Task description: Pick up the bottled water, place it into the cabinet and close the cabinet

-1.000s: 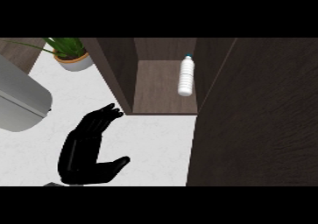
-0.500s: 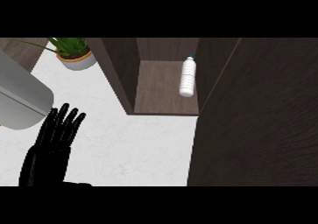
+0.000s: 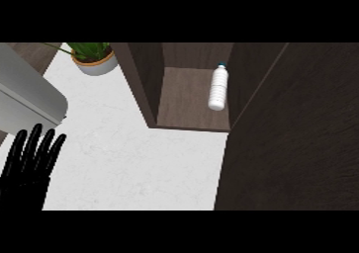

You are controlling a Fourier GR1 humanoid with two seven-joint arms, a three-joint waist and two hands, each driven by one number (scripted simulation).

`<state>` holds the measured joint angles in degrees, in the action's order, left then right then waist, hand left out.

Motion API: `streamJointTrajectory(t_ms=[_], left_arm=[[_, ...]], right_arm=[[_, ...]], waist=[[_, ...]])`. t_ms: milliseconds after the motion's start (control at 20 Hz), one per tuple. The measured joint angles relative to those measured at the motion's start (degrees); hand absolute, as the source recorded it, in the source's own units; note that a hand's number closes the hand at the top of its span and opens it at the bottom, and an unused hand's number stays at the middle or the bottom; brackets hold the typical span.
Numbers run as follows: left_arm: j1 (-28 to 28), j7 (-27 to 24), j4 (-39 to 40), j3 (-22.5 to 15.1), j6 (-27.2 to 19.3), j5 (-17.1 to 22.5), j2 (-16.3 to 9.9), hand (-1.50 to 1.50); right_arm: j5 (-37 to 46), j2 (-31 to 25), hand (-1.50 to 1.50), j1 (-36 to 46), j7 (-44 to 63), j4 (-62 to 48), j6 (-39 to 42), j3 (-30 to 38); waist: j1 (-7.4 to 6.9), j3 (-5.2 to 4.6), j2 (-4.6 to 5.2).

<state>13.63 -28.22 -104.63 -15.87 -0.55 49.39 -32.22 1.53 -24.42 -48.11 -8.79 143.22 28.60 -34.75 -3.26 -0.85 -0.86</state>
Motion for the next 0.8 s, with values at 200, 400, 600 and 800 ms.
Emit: streamJointTrajectory(t_ms=[200, 400, 600, 800], left_arm=[[1.8, -0.1, -0.7, 2.1, 3.2, 1.8, -2.3, -1.5], [3.1, -0.1, -1.3, 3.4, 6.0, 3.2, -3.9, -1.5], [3.9, 0.3, -1.9, 4.5, 8.1, 4.2, -5.4, -1.5], [4.4, 0.5, -2.2, 5.4, 10.2, 4.8, -6.8, -1.5]], right_arm=[[-0.2, 1.4, 1.5, 1.0, 1.8, -0.3, -2.2, -1.6], [-0.6, 1.6, 1.5, 3.0, 3.0, -0.5, -2.6, -1.9], [-1.0, 1.7, 1.5, 5.6, 4.7, -0.6, -2.8, -2.0], [-1.4, 1.3, 1.5, 8.1, 6.1, -0.6, -2.3, -1.8]], waist=[[-1.24, 0.02, 0.54], [-2.84, 0.01, 1.02], [-4.31, -0.01, 1.59], [-6.04, -0.1, 2.12]])
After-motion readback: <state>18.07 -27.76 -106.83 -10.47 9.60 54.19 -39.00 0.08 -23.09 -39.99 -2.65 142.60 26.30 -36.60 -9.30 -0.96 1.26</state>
